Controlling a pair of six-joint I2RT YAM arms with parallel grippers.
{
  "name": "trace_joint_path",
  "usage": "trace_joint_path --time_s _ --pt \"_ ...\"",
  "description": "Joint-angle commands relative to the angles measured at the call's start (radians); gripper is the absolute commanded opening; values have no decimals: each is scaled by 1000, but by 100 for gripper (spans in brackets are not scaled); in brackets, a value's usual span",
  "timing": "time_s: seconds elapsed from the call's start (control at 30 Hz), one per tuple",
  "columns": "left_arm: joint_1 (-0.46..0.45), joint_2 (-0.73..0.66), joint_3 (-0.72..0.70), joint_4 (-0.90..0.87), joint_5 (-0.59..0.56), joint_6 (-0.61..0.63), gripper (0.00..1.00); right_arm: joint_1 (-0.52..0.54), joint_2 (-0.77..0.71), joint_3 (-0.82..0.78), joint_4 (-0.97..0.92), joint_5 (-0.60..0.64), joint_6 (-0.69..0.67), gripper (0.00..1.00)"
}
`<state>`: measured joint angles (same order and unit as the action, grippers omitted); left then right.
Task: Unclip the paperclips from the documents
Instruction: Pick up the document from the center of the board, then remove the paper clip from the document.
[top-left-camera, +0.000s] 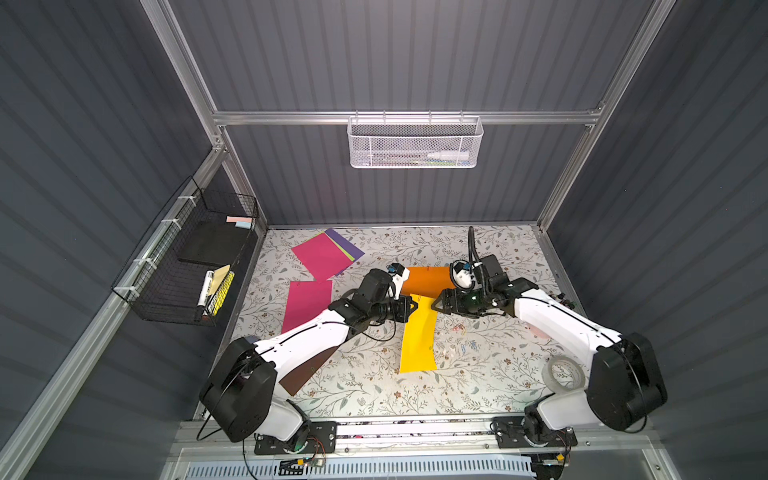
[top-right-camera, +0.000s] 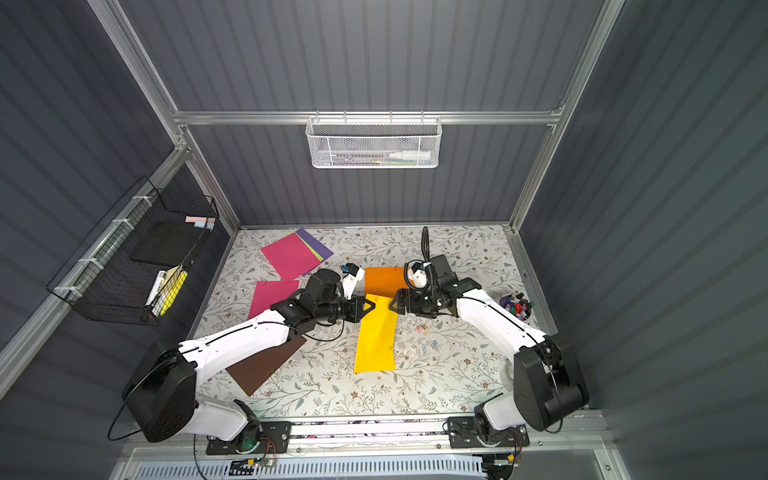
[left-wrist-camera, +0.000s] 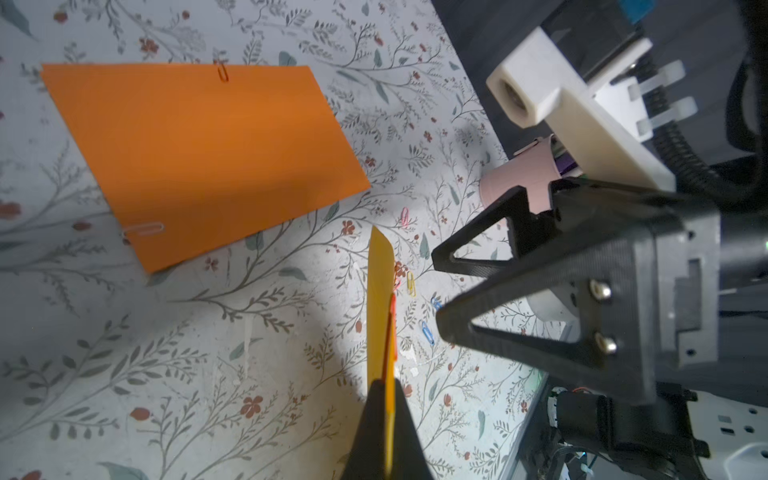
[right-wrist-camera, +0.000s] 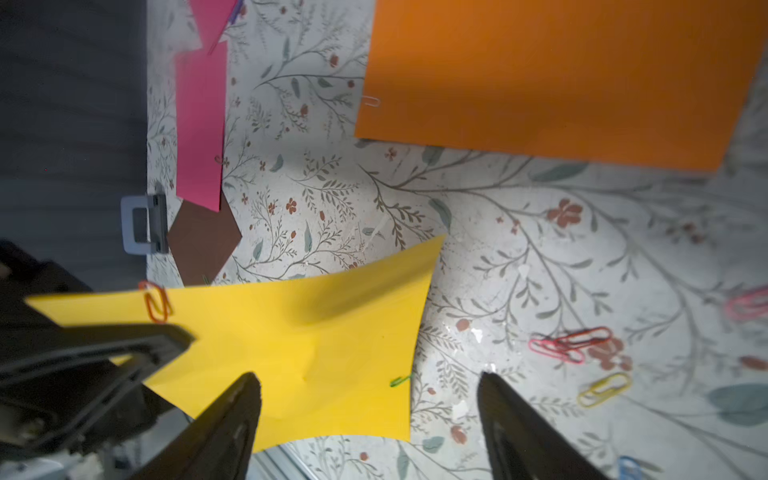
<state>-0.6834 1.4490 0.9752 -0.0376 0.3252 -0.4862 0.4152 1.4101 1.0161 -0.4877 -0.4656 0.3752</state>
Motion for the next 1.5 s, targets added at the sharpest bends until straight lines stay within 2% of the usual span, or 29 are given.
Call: trace_joint_path --time_s 0.0,0.17,0.3,0.5,0.63,0.9,1.1,1.37,1.47 --pt "4 -14 47 -116 13 138 0 -1 -73 21 -45 5 -187 90" --pt "2 -16 105 -183 82 246 0 -15 -177 0 28 -50 -337 87" --pt "2 -38 161 -238 199 339 0 -52 -240 -40 162 -204 -390 84" --pt "2 -69 186 -291 361 428 0 -66 -167 -17 231 -446 -431 79" --pt "2 -86 191 -315 409 458 0 -65 -117 -1 268 -525 -440 76" --pt "2 -96 192 -346 459 478 0 -69 -53 43 221 -790 -481 64" --pt "4 -101 186 -342 463 478 0 -73 -32 73 80 -854 -573 56" --pt "4 -107 186 -335 477 468 0 -76 -7 72 40 -878 -621 52" --pt "7 -111 183 -337 478 468 0 -78 -3 68 -2 -872 -630 45"
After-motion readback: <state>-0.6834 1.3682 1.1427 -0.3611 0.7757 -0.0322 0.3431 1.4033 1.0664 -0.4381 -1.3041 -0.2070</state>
